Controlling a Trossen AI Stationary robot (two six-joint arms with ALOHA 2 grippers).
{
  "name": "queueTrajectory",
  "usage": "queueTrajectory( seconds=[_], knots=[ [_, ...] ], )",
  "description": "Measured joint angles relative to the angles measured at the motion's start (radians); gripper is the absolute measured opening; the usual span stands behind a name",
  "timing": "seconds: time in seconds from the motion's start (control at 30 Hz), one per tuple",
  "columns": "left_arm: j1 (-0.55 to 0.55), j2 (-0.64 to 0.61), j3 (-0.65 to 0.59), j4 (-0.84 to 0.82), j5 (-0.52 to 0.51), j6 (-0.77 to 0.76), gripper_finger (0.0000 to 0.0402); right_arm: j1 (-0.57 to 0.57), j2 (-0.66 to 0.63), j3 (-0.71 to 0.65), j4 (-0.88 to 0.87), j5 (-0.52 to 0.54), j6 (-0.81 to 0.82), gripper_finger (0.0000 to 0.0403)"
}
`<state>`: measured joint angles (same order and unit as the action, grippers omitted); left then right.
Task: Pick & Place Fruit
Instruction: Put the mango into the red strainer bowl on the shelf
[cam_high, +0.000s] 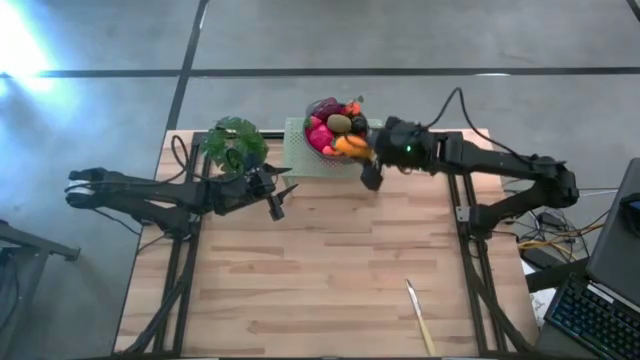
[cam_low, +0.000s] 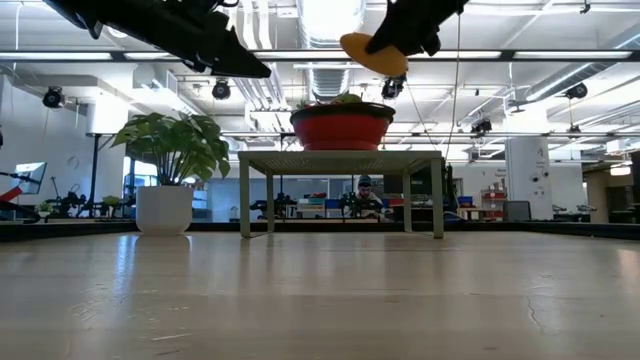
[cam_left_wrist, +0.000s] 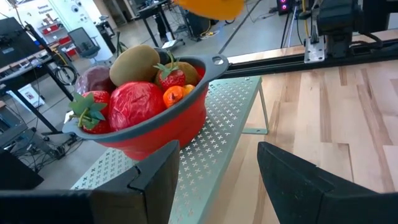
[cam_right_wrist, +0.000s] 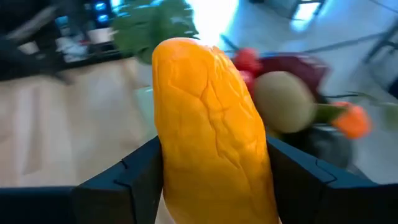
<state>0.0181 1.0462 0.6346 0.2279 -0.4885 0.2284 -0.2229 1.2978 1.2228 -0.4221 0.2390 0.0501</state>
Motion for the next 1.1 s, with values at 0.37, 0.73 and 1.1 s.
queueTrajectory(
  seconds=[0.37,0.73,1.1],
  knots=[
    [0.000,0.000,0.000,-0.003,0.000,0.000,0.0222,-0.137,0.053,-0.002,0.079,-0.003,0.013,0.0232],
    [0.000,0.000,0.000,-0.007,0.000,0.000,0.0222,-0.167,0.073,-0.002,0.119,-0.004,0.018,0.0243],
    [0.000,0.000,0.000,-0.006,0.000,0.000,0.0222,-0.168,0.072,-0.003,0.119,-0.004,-0.005,0.0228]
  ],
)
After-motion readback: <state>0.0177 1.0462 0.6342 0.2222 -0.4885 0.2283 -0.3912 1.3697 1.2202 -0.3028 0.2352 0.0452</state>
